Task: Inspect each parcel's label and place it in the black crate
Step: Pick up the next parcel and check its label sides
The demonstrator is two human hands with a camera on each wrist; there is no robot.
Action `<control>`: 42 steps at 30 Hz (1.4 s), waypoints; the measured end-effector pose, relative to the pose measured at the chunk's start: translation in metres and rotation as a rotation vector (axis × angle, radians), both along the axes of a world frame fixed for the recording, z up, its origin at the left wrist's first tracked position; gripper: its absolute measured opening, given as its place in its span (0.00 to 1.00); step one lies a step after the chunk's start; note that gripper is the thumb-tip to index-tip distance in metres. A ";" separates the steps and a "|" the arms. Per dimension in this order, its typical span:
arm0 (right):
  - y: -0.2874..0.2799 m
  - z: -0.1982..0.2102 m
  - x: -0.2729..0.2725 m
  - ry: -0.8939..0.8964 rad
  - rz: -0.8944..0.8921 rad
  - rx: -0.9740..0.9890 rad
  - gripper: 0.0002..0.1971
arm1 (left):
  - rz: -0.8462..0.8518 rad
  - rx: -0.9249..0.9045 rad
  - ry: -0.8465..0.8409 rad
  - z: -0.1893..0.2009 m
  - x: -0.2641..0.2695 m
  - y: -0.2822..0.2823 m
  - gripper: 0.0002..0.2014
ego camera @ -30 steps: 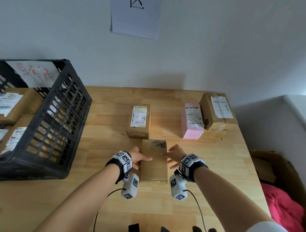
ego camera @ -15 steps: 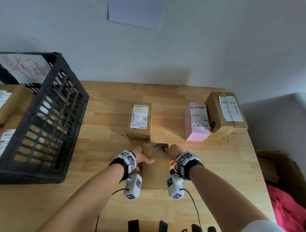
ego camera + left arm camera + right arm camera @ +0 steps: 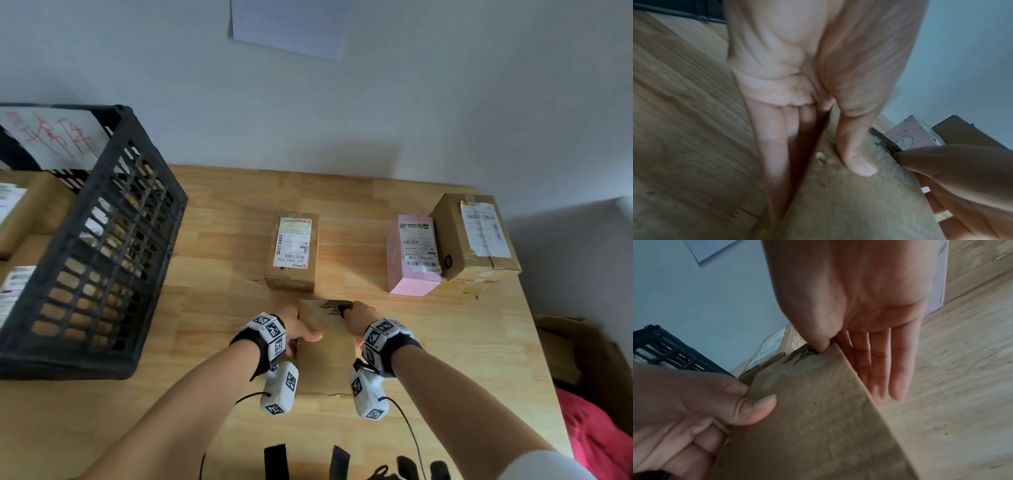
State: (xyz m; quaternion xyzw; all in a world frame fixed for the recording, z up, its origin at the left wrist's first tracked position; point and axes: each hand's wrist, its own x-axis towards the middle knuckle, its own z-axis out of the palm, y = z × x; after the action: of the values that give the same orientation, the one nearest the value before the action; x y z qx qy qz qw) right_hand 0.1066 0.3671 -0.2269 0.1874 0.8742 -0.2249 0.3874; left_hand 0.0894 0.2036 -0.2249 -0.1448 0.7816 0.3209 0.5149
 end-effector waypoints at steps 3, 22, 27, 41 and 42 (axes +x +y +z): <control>0.002 -0.004 -0.002 -0.049 -0.093 -0.093 0.22 | -0.012 -0.022 0.065 -0.001 0.003 0.001 0.50; 0.016 0.055 0.049 0.203 -0.569 -0.402 0.43 | 0.461 0.287 0.090 0.061 0.026 0.006 0.48; 0.024 0.059 0.051 0.358 -0.641 -0.465 0.38 | 0.512 0.352 0.210 0.066 0.028 0.009 0.49; 0.020 0.055 0.054 0.154 -0.460 -0.499 0.29 | 0.466 0.347 0.152 0.051 0.041 -0.004 0.25; 0.020 0.056 0.054 0.155 -0.461 -0.498 0.29 | 0.468 0.338 0.157 0.051 0.040 -0.004 0.24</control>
State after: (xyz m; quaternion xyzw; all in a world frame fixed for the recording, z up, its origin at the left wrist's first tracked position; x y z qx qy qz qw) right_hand 0.1601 0.3867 -0.1710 0.2622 0.7539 -0.5265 0.2926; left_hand 0.1295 0.1999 -0.1743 -0.2077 0.7000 0.5668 0.3816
